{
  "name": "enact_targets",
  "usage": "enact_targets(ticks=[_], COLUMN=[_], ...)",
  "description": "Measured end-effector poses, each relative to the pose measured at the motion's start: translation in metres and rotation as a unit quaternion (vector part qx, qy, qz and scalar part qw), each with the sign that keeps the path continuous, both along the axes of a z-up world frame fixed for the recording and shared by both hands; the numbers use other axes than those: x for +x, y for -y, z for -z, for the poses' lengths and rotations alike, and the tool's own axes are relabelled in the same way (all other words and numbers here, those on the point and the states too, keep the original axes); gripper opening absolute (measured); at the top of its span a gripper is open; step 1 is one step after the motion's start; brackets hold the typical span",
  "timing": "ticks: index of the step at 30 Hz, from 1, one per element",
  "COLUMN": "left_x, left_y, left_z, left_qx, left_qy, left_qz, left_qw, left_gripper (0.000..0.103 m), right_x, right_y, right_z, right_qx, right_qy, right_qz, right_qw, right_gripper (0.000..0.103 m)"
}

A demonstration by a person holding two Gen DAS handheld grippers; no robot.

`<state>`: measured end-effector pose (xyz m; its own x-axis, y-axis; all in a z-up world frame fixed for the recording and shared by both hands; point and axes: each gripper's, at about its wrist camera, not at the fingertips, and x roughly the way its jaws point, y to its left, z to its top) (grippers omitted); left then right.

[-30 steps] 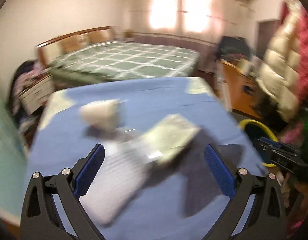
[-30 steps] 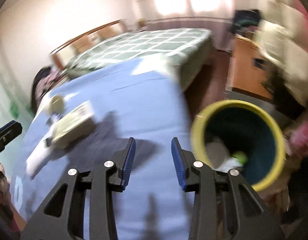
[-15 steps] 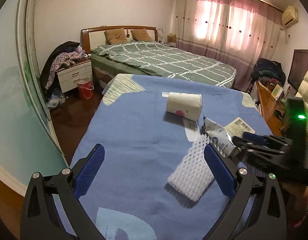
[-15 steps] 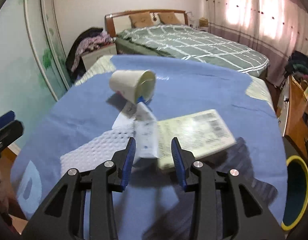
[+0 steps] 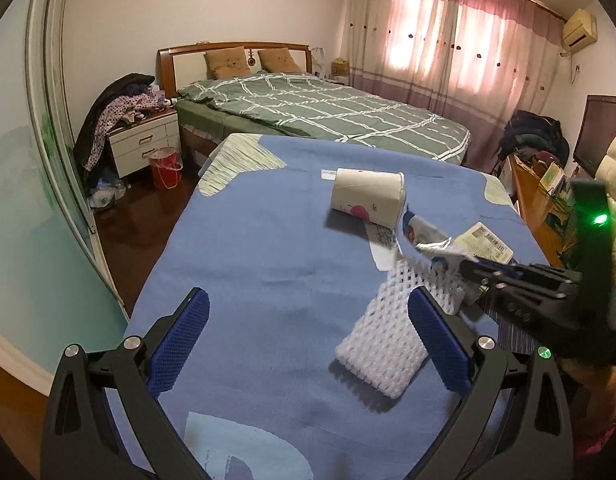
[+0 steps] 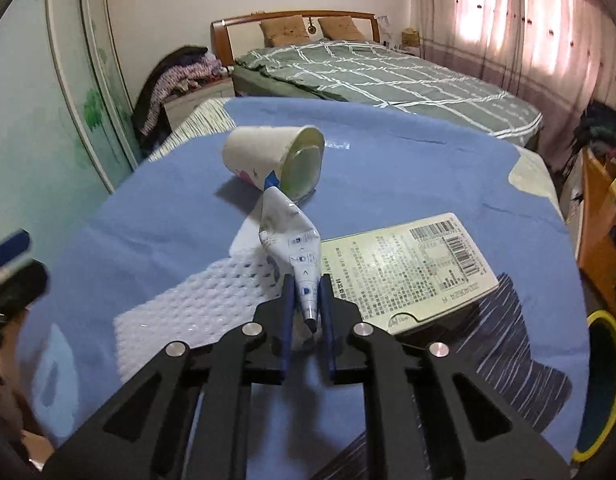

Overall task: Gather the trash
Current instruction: 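Carry the wrapper over the bin and open the right tool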

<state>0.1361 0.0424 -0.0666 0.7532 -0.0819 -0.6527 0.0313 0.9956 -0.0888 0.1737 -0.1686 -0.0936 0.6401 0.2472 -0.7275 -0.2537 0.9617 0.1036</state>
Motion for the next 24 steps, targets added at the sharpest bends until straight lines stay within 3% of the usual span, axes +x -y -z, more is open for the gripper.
enact_targets(ticks=[9,15,18,24], left_x=[-0.002,-0.001,0.004,0.015], left_y=[0.013,0.032,0.039,0.057], left_z=[-0.001,0.001,0.004,0.009], left_qx=[0.003,0.015,0.010,0.026], left_qy=[0.000,-0.001,-0.006,-0.014], left_qz=[0.019,0.047,0.060,0.079], left_qw=[0.9998,0.9988,0.9981,0.9965], left_gripper=[0.098,0.098,0.098,0.098], right_x=[-0.035,-0.057,-0.067,-0.086], right_y=[0.046,0.127,0.182,0.283], right_z=[-0.041,-0.046,-0.039,-0.012], right_qx=[0.063,0.068,0.067,0.066], right_qy=[0.033,0.047,0.040,0.021], right_qz=[0.033,0.137,0.209,0.351], right_qw=[0.997,0.987,0.975,0.934], right_gripper=[0.012,0.012,0.012,0.012])
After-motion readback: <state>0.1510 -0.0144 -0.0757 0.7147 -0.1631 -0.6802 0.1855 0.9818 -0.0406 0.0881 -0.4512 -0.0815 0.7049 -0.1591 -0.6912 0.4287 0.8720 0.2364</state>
